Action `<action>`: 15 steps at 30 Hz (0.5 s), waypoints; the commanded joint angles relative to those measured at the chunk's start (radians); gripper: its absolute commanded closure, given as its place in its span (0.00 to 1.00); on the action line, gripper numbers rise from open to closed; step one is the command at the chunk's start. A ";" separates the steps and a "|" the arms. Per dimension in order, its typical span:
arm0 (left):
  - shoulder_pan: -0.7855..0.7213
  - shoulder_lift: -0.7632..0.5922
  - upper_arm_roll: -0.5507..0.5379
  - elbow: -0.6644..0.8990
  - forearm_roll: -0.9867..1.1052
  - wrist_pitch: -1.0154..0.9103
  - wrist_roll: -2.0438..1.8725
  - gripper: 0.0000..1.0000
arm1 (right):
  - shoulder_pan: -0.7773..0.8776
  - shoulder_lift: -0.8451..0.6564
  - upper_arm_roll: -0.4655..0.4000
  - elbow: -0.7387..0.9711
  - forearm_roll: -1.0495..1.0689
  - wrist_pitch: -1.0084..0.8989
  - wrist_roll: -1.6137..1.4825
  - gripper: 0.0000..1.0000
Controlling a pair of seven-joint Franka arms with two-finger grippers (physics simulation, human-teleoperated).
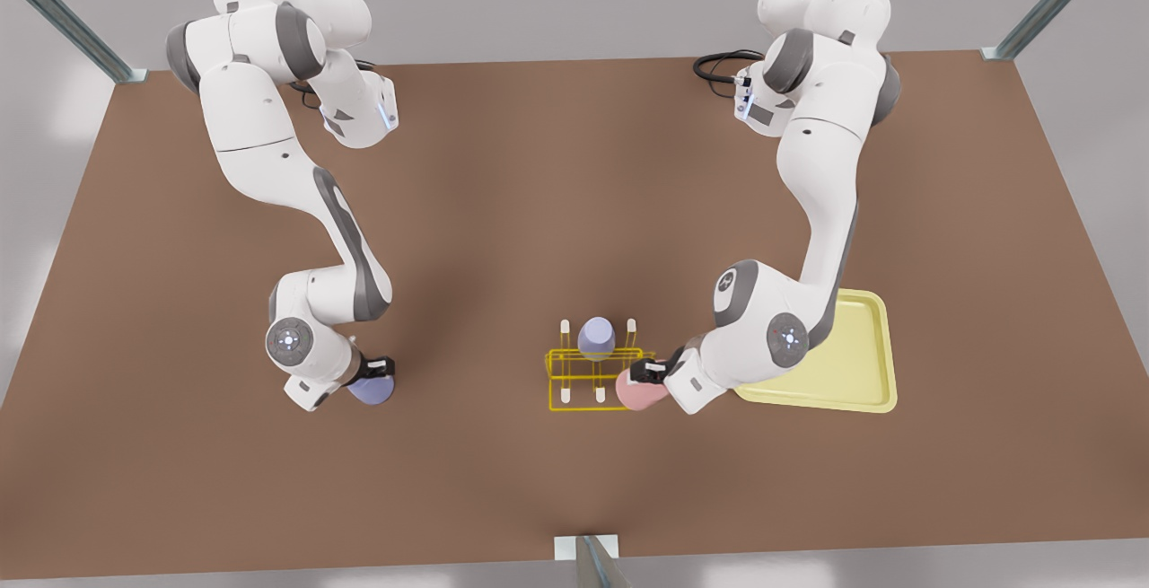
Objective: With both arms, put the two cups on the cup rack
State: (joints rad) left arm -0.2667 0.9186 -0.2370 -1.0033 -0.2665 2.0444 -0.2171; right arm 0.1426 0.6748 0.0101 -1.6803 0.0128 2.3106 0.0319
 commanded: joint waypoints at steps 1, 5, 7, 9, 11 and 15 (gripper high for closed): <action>0.000 -0.003 -0.001 0.003 0.056 -0.026 -0.183 0.00 | 0.000 -0.001 0.001 0.004 -0.002 -0.002 -0.004 0.17; -0.008 -0.001 -0.001 -0.003 0.056 -0.062 -0.194 0.00 | 0.003 -0.004 0.005 0.014 0.003 -0.002 -0.003 0.17; -0.012 -0.001 -0.001 -0.003 0.056 -0.082 -0.194 0.00 | 0.006 -0.030 0.028 0.025 0.007 0.000 -0.003 0.17; -0.012 -0.001 -0.001 -0.005 0.056 -0.084 -0.192 0.00 | 0.008 -0.057 0.037 0.027 0.006 0.006 -0.003 0.17; -0.012 -0.001 0.001 -0.006 0.059 -0.110 -0.191 0.00 | 0.000 -0.084 0.082 0.042 0.015 0.006 -0.001 0.17; -0.011 -0.003 0.001 -0.005 0.059 -0.115 -0.192 0.00 | 0.005 -0.106 0.154 0.087 0.058 0.016 0.008 0.17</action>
State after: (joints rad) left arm -0.2778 0.9163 -0.2344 -1.0075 -0.2627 1.9737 -0.2518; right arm 0.1472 0.5718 0.1529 -1.6025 0.0563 2.3194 0.0283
